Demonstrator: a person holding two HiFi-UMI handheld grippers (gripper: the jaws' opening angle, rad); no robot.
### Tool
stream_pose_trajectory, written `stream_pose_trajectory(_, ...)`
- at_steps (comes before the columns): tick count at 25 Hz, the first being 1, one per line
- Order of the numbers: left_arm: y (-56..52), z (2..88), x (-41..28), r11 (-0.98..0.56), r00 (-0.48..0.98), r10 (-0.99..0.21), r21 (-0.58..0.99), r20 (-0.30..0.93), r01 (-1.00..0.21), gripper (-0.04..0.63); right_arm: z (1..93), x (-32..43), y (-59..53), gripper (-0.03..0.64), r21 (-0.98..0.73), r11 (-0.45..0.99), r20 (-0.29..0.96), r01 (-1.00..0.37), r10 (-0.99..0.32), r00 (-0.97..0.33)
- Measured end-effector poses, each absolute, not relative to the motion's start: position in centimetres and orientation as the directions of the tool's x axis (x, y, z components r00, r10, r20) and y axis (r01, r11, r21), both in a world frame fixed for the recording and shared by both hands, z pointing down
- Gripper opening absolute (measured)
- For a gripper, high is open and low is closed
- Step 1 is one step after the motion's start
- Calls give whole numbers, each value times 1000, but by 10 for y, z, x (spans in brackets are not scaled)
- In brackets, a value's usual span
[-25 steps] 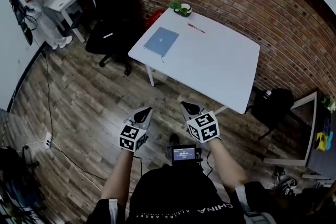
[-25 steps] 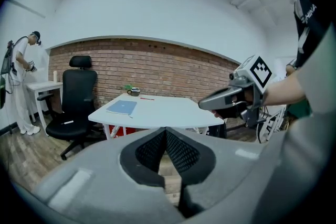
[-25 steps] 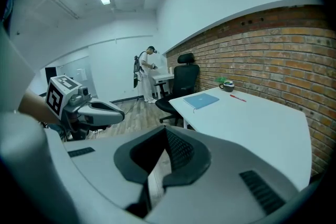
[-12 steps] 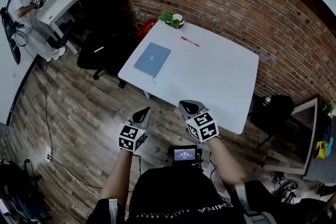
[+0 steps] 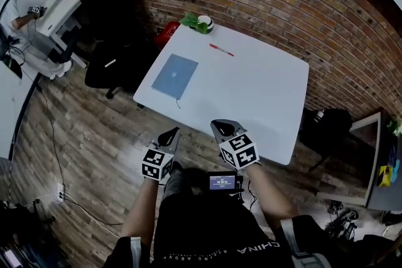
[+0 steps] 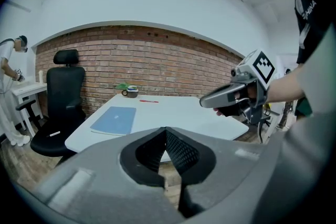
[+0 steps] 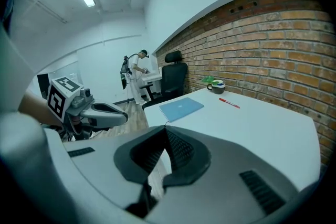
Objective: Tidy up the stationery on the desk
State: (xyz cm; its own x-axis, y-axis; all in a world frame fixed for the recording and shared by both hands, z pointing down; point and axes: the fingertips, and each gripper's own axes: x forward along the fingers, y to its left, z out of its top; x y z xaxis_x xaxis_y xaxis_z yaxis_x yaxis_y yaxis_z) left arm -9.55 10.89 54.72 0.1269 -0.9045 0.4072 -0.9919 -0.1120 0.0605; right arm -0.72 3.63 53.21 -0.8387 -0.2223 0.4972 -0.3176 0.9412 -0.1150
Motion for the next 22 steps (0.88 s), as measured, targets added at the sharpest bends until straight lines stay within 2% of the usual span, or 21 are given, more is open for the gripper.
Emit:
stream_pose_trajectory(10, 28, 549, -130, -253, 253, -882, 55, 398, -966, 5, 538, -30, -26, 8, -120, 882, 502, -456, -342, -794)
stream_pose_trajectory(15, -17, 555, -166, -283, 273, -857, 43, 438, -958, 5, 539, -51, -59, 9, -124, 839, 520, -530, -400, -754)
stream_pose_trajectory(22, -77, 558, -194, -408, 395, -798, 74, 455, -910, 5, 536, -70, -105, 8, -126, 749, 540, -651, -499, -678)
